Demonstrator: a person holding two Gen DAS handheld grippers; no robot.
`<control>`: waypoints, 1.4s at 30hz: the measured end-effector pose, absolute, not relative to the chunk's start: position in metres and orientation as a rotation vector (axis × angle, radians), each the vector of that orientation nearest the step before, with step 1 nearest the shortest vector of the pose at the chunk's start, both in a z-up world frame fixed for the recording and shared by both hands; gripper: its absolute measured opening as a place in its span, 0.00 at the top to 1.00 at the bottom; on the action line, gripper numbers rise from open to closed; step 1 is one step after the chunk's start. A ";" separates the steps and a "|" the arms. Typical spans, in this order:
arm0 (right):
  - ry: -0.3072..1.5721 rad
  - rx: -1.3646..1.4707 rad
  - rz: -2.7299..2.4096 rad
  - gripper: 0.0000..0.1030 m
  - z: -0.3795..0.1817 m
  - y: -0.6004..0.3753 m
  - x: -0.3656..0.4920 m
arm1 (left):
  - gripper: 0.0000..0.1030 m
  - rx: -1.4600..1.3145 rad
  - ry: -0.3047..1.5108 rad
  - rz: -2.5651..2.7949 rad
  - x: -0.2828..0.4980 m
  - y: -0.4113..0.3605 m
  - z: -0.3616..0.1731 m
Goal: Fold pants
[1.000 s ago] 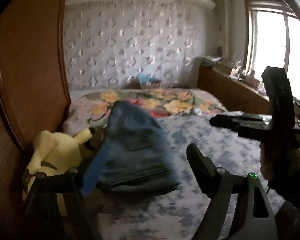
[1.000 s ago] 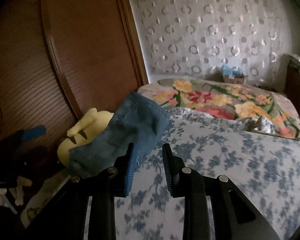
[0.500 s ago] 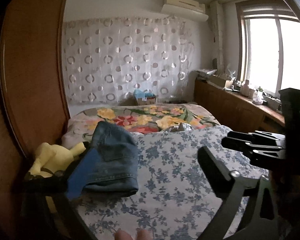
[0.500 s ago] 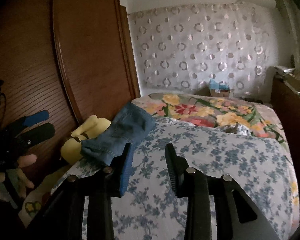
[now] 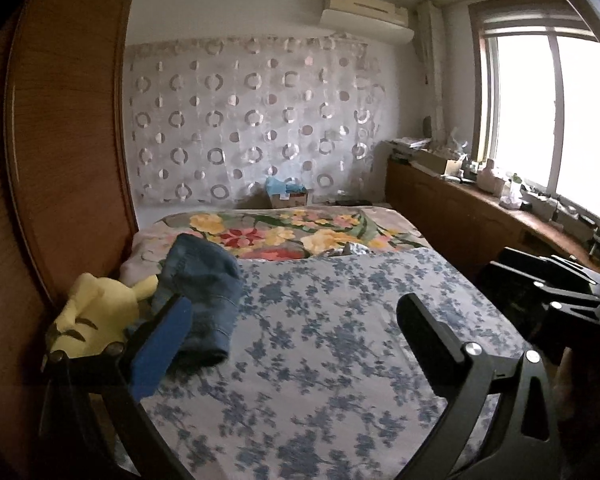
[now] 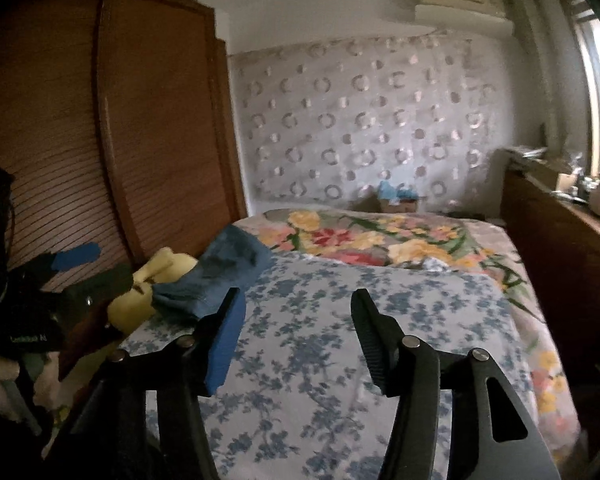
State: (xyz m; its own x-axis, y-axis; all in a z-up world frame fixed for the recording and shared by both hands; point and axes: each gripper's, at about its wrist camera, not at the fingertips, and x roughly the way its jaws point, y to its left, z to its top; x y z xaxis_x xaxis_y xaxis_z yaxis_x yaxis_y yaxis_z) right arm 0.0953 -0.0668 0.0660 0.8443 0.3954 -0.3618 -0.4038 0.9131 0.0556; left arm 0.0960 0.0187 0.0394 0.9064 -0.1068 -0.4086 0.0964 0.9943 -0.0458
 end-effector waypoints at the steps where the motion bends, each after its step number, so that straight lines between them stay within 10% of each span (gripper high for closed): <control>1: 0.371 -0.019 0.407 0.43 0.067 -0.069 0.092 | 0.01 -0.034 0.417 -0.112 0.092 0.015 0.039; 42: 0.293 0.013 0.248 0.39 0.062 -0.078 0.057 | 0.01 -0.007 0.399 -0.099 0.073 -0.019 0.060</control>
State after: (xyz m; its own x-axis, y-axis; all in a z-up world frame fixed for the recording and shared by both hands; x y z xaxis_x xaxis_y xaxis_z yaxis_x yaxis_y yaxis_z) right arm 0.0572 -0.0777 0.0622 0.9272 0.2441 -0.2840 -0.2403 0.9695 0.0489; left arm 0.0729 -0.0193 0.0604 0.9166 -0.0973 -0.3878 0.0945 0.9952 -0.0263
